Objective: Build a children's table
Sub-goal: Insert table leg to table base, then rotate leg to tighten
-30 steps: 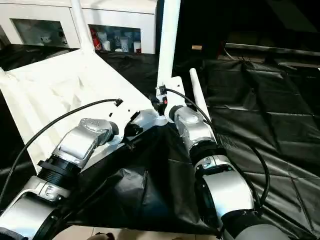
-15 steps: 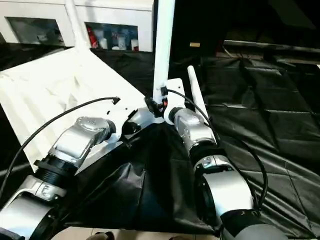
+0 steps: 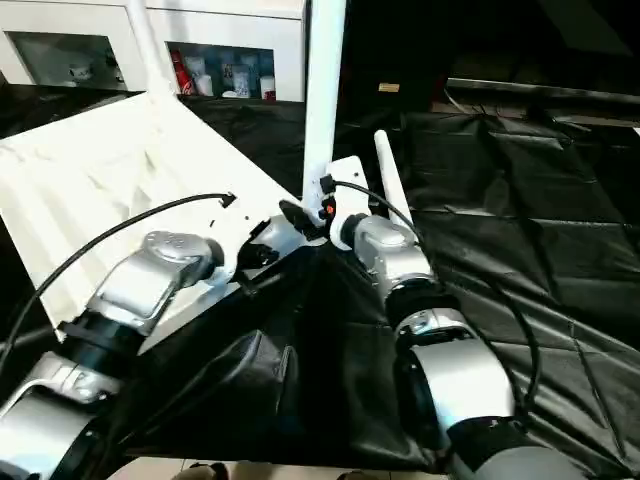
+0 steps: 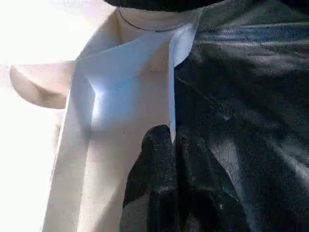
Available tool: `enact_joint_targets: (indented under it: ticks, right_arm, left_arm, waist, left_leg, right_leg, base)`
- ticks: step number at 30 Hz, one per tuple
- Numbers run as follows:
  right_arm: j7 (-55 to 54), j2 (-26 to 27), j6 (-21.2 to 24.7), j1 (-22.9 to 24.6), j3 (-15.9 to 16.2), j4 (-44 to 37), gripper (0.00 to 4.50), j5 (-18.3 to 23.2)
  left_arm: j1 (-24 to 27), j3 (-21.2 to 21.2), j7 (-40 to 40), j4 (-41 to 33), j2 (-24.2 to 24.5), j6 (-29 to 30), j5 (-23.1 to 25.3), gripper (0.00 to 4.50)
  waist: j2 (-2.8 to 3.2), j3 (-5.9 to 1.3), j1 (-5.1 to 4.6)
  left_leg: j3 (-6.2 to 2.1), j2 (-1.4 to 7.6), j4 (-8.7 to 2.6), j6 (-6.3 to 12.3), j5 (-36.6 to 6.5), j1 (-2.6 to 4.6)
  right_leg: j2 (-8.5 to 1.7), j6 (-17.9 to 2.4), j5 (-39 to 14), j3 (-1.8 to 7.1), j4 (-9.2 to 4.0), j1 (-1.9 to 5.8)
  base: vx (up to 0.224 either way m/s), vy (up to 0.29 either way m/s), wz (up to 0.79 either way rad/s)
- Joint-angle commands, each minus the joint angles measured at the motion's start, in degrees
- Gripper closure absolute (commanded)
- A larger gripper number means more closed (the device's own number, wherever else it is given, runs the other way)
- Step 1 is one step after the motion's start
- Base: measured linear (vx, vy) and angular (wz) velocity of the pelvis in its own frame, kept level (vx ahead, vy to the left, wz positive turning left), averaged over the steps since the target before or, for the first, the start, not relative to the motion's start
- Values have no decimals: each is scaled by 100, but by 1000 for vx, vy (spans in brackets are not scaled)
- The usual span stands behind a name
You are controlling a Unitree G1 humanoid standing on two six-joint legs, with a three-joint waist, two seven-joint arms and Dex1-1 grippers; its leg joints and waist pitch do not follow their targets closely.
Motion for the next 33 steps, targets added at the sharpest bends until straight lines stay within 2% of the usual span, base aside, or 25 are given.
enact_joint_targets:
  ticks: [1, 5, 8, 14, 16, 19, 21, 23, 25, 28, 33]
  right_arm:
    - [439, -12, 96, 204, 254, -28, 33, -125]
    - [951, -174, 99, 343, 320, -303, 33, -85]
    - [1752, -420, 79, 593, 526, -752, 33, -52]
    - [2343, -688, 14, 869, 779, -1206, 33, -102]
    - [2576, -792, 52, 972, 835, -1428, 33, -72]
    - [3017, -978, 142, 1158, 940, -1875, 33, -3]
    - [3126, -1024, 166, 1204, 966, -1991, 33, 17]
    - [3202, -1045, 161, 1204, 989, -2003, 33, 19]
    - [3229, -1058, 166, 1214, 1008, -2028, 33, 21]
    - [3293, -1065, 229, 1248, 1031, -2112, 33, 61]
    - [3360, -1054, 357, 1370, 1067, -2289, 84, 97]
  left_arm:
    - [-20, -14, -191, -287, 100, -204, -87, 450]
    - [108, -75, -589, -454, 327, -296, -190, 450]
    - [270, -160, -1126, -618, 655, -608, -301, 450]
    - [445, -237, -1856, -905, 1001, -996, -538, 450]
    - [519, -279, -2131, -1040, 1170, -1093, -611, 450]
    - [627, -296, -2537, -1201, 1479, -1214, -695, 450]
    - [655, -286, -2662, -1211, 1567, -1296, -699, 450]
    - [675, -300, -2765, -1216, 1643, -1360, -695, 450]
    - [683, -306, -2786, -1225, 1661, -1365, -698, 450]
    - [701, -326, -2853, -1236, 1718, -1394, -718, 450]
    - [726, -342, -2907, -1209, 1730, -1459, -712, 450]
  waist:
    - [81, -526, 83]
    - [72, -533, 147]
    - [87, -539, 224]
    - [69, -541, 312]
    - [84, -554, 341]
    - [103, -549, 434]
    - [114, -529, 459]
    - [126, -509, 468]
    - [120, -511, 472]
    - [108, -522, 477]
    - [101, -544, 492]
  left_leg:
    - [66, 31, -212, 328, -400, 101]
    - [67, 42, -186, 411, -361, 102]
    - [70, 59, -173, 411, -450, 120]
    - [78, 60, -151, 349, -504, 119]
    - [82, 70, -139, 353, -518, 132]
    - [87, 74, -127, 307, -579, 139]
    - [92, 80, -144, 218, -810, 145]
    - [89, 91, -171, 23, -1180, 163]
    - [82, 88, -181, -58, -1284, 160]
    - [78, 77, -171, -68, -1181, 143]
    - [77, 60, -137, -20, -932, 120]
  right_leg:
    - [-300, -1729, 1425, 80, -208, 373]
    - [-308, -1780, 1516, 76, -183, 380]
    - [-294, -1768, 1381, 61, -175, 370]
    - [-297, -1741, 1179, 65, -151, 339]
    - [-293, -1714, 1147, 64, -142, 320]
    - [-280, -1662, 1029, 64, -135, 290]
    - [-278, -1626, 721, 62, -156, 263]
    - [-297, -1563, 211, 71, -186, 237]
    - [-301, -1532, 62, 73, -187, 244]
    - [-296, -1498, 160, 73, -171, 252]
    - [-285, -1484, 446, 67, -137, 261]
  base:
    - [0, 0, 0]
    - [0, 0, 0]
    - [0, 0, 0]
    - [0, 0, 0]
    - [0, 0, 0]
    - [0, 0, 0]
    - [0, 0, 0]
    - [0, 0, 0]
    - [0, 0, 0]
    - [0, 0, 0]
    - [0, 0, 0]
